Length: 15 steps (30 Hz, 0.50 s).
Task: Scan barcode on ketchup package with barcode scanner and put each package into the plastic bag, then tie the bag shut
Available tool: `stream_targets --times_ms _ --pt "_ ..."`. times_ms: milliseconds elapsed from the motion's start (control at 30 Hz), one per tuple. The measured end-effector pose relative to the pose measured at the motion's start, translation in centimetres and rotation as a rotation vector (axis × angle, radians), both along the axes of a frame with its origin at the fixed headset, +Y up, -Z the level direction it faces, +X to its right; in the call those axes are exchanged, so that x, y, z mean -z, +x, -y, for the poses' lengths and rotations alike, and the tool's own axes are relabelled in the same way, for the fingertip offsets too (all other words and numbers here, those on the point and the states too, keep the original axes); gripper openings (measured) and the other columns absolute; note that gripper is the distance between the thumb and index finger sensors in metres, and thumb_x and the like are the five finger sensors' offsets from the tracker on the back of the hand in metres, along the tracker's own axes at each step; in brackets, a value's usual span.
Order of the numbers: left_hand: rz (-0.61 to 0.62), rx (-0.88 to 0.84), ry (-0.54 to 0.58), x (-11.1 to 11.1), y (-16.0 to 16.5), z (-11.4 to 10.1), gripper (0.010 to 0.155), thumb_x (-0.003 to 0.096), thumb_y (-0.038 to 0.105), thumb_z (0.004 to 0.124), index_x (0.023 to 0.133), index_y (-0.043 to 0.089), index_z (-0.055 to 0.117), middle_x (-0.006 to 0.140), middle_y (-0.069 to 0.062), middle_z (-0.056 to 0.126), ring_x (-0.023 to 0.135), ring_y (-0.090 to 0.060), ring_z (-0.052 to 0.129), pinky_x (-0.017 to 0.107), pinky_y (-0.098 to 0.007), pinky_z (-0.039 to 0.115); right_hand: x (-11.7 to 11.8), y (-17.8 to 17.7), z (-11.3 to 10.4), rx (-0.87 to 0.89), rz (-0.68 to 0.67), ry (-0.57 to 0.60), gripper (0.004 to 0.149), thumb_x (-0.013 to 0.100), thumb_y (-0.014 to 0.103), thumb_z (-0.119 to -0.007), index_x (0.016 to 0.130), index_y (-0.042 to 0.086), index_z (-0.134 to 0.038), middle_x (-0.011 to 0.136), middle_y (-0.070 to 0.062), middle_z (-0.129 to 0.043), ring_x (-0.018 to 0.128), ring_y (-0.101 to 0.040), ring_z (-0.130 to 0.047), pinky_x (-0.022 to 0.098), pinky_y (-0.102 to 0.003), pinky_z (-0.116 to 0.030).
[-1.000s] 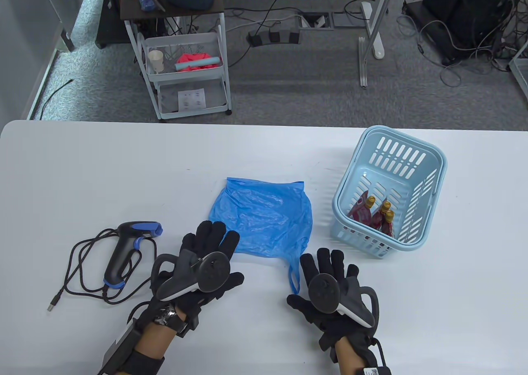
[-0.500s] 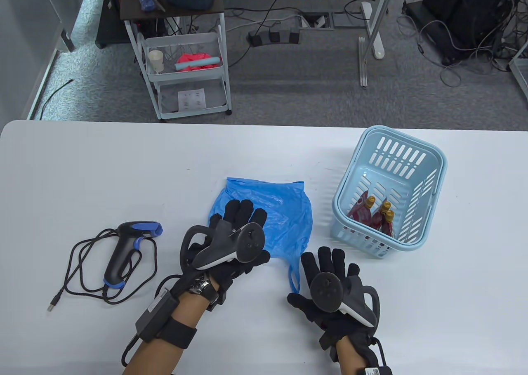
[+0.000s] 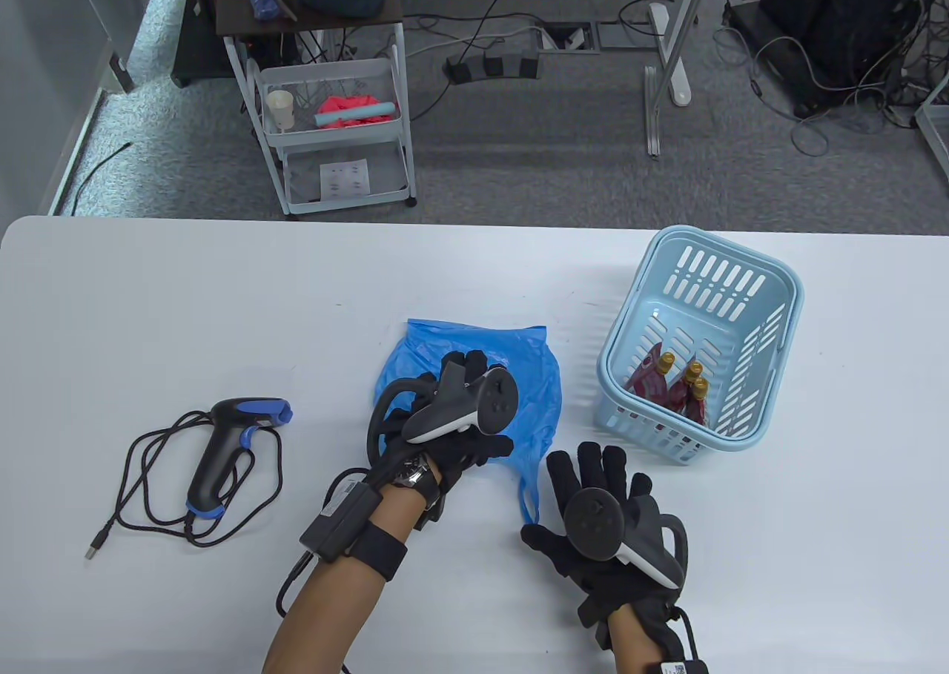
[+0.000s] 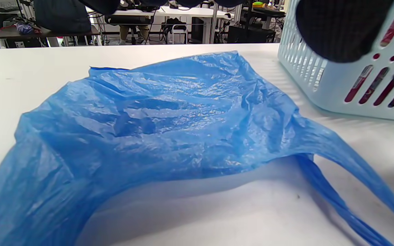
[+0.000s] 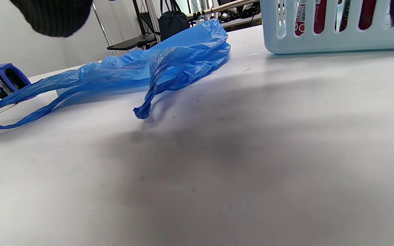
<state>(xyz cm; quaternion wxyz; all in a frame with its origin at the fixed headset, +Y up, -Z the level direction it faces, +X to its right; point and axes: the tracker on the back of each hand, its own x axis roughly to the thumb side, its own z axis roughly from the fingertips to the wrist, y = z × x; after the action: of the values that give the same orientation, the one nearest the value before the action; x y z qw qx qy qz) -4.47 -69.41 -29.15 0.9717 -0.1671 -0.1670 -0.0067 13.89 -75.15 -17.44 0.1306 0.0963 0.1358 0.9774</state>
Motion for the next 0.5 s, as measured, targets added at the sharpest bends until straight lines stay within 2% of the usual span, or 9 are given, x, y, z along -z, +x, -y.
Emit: stream_targets --times_ms 433,500 --pt "-0.042 0.108 -0.164 2.4 0.5 4.0 0.097 0.0363 0.065 0.083 0.115 0.031 0.036 0.121 -0.007 0.036 0.115 -0.039 0.048 0.078 -0.057 0.06 0.0 0.3 -0.1 -0.001 0.013 -0.004 0.092 0.051 0.064 -0.065 0.115 0.019 -0.017 0.118 -0.021 -0.008 0.106 -0.049 -0.003 0.071 -0.073 -0.011" --pt "-0.051 0.129 -0.187 2.7 0.3 4.8 0.098 0.0357 0.064 0.084 0.115 0.032 0.037 0.121 -0.003 0.036 0.115 -0.038 0.049 0.077 -0.057 0.061 0.0 0.3 -0.1 -0.002 0.015 -0.005 0.092 0.051 0.064 -0.065 0.115 0.019 -0.017 0.118 -0.021 -0.008 0.106 -0.049 -0.003 0.071 -0.073 -0.012"
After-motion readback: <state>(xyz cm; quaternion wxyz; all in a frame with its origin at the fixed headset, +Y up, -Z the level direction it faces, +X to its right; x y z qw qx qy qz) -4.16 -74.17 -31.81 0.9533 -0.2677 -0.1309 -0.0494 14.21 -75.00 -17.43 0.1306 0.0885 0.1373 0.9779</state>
